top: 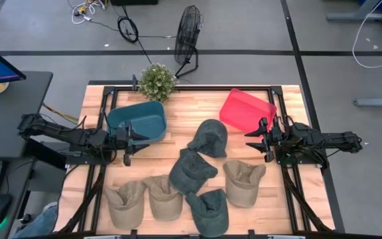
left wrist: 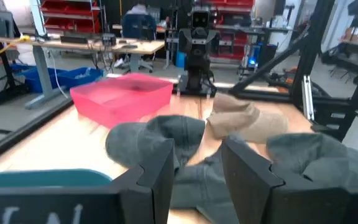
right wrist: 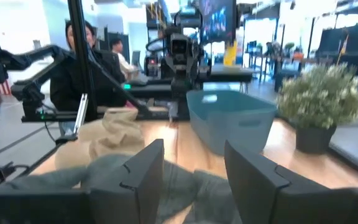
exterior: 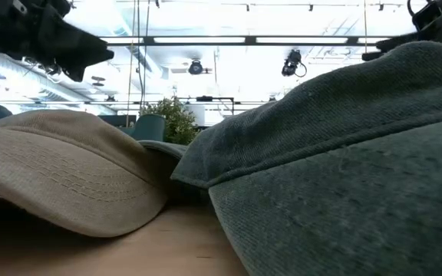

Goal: Pick & Place hat
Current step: Put the left brown cap into the blue bin

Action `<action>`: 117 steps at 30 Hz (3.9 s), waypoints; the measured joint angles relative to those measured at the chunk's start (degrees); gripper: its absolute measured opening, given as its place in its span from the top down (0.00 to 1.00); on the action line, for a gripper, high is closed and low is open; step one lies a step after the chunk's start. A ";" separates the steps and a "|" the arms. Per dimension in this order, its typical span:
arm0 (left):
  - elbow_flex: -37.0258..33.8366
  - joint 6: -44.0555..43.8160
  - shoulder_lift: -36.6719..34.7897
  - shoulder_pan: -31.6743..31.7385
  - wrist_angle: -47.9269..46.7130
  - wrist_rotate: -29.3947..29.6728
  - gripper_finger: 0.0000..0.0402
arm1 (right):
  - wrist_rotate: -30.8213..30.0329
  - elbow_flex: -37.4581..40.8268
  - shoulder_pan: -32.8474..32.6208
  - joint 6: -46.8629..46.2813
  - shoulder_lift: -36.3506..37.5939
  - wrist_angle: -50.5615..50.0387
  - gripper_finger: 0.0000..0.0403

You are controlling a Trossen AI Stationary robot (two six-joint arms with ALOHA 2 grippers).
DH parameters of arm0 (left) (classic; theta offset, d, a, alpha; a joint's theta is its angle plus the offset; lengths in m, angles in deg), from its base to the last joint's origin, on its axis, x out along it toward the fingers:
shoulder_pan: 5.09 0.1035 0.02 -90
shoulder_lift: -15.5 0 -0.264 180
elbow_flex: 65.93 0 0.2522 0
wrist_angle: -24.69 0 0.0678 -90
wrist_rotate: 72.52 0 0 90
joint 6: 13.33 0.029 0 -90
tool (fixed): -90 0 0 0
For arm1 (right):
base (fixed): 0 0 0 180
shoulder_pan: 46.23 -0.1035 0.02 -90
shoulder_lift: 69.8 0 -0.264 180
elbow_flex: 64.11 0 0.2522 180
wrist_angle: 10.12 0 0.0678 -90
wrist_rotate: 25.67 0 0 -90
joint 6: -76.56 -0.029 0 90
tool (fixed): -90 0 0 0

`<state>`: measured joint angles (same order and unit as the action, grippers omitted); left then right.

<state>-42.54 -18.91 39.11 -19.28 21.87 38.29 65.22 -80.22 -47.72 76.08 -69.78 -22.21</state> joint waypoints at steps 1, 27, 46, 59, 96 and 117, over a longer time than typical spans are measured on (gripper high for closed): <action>0.47 0.14 0.00 0.14 -0.21 -0.33 0.66 | 0.02 0.00 0.00 0.31 0.00 0.57 0.57; 33.98 -46.76 33.08 -13.39 -44.81 -25.55 0.66 | 0.04 0.00 -0.01 -0.61 -5.73 6.49 0.57; 33.96 -97.31 50.01 -36.27 -39.72 -26.70 0.66 | 0.04 0.01 -0.01 -1.51 -5.73 0.49 0.57; 33.96 -87.12 58.74 -37.10 -41.76 -26.64 0.66 | 0.03 0.02 0.01 -2.05 -5.73 0.30 0.57; 33.87 -57.06 42.04 -27.11 -40.42 -13.17 0.98 | 0.03 0.01 -0.01 -5.08 -5.73 0.83 0.57; 33.90 -41.74 30.53 -8.38 -43.41 12.94 0.99 | 0.02 0.00 -0.01 -5.04 -5.73 2.60 0.57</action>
<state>-8.64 -60.65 69.64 -27.67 -21.54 51.24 65.24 -80.22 -47.73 71.05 -75.51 -19.61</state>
